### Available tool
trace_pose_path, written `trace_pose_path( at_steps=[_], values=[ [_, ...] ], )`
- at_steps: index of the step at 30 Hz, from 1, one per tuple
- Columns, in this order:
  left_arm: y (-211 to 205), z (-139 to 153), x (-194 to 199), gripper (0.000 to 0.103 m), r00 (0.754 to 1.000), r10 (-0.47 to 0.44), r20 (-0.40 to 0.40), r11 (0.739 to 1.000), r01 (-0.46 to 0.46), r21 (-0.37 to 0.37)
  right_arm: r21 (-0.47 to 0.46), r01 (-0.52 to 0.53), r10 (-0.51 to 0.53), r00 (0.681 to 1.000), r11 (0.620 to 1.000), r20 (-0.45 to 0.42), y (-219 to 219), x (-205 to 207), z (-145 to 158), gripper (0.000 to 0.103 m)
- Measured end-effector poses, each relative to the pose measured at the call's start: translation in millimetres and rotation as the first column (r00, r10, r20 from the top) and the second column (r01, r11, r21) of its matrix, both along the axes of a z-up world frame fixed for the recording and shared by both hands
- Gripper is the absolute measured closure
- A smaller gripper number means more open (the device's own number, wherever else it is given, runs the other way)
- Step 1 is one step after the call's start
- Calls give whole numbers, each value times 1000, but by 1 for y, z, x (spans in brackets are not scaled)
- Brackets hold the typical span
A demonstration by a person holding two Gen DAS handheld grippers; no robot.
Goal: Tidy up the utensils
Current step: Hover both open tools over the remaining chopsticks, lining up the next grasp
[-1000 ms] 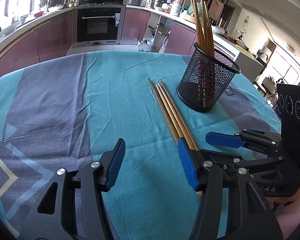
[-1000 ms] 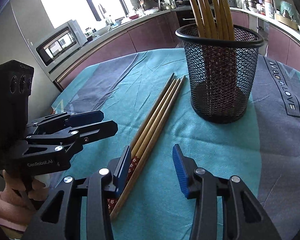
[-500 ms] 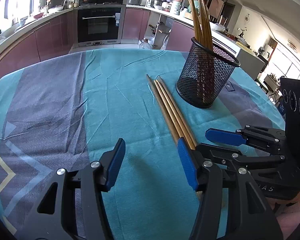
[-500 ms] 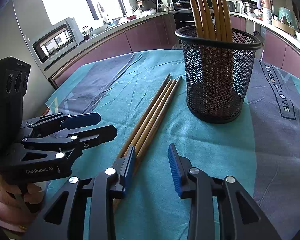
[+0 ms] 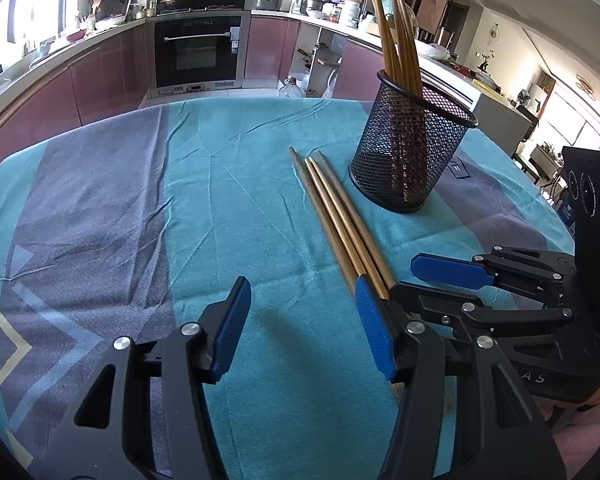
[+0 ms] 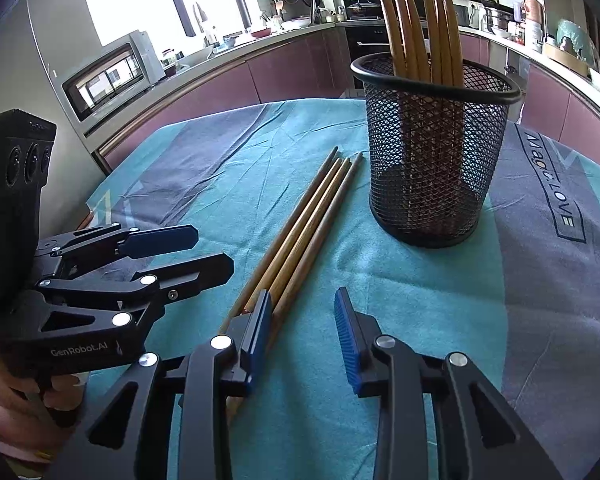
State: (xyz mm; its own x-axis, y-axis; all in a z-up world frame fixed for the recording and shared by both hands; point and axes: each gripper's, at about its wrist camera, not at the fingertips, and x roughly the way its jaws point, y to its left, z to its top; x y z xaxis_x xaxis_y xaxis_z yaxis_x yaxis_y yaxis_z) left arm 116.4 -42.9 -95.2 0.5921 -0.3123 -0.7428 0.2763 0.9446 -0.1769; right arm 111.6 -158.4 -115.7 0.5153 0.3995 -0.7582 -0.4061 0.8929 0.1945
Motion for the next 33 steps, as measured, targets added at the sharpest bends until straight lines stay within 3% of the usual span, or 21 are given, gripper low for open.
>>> trace_pose_path(
  at_steps=[28,33],
  values=[
    [-17,-10,7,48,999,-43,-12,997,44,65,24,23,-22,1000,999,-20,-12,1,0,76],
    [-14,-9,5,52,999,-42,-15,997,43,57,24,21,-21,1000,999,-20,-13,1,1,76]
  ],
)
